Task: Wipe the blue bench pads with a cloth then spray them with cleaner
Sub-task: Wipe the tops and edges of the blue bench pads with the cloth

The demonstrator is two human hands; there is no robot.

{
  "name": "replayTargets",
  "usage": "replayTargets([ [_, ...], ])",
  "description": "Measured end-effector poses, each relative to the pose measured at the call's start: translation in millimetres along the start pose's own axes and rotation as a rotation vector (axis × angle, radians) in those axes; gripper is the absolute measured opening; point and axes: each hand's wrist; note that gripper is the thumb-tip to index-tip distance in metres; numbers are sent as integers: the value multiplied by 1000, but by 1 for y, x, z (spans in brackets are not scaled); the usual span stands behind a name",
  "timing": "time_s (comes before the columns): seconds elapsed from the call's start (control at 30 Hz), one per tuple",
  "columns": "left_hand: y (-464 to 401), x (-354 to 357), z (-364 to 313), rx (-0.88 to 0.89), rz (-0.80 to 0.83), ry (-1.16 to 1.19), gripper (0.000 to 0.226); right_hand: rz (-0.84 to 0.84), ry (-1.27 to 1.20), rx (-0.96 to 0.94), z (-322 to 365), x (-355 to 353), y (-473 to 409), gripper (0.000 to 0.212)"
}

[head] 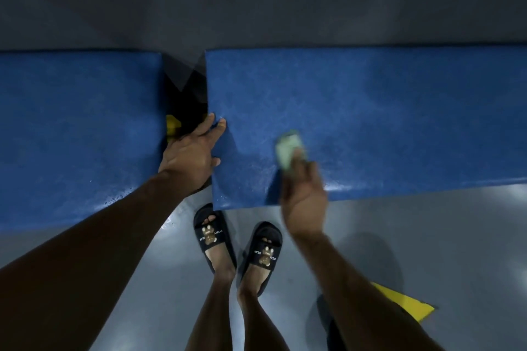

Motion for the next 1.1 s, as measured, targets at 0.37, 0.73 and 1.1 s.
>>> replayTargets([
  [0.37,48,2,24,107,11,73,67,113,27,56,-83,-46,-13,57],
  [0.73,62,-12,45,173,-111,163,45,161,-29,-346,80,16,46,49],
  [1.1,68,-40,80,173,-130,187,44,188,352,-1128,73,12,-11,52],
])
Point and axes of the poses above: each hand's wrist, its own y-axis away from the middle knuckle, its own x-axis out of the palm, z = x × y, and after that the axes turned 12 degrees about y, right-handed
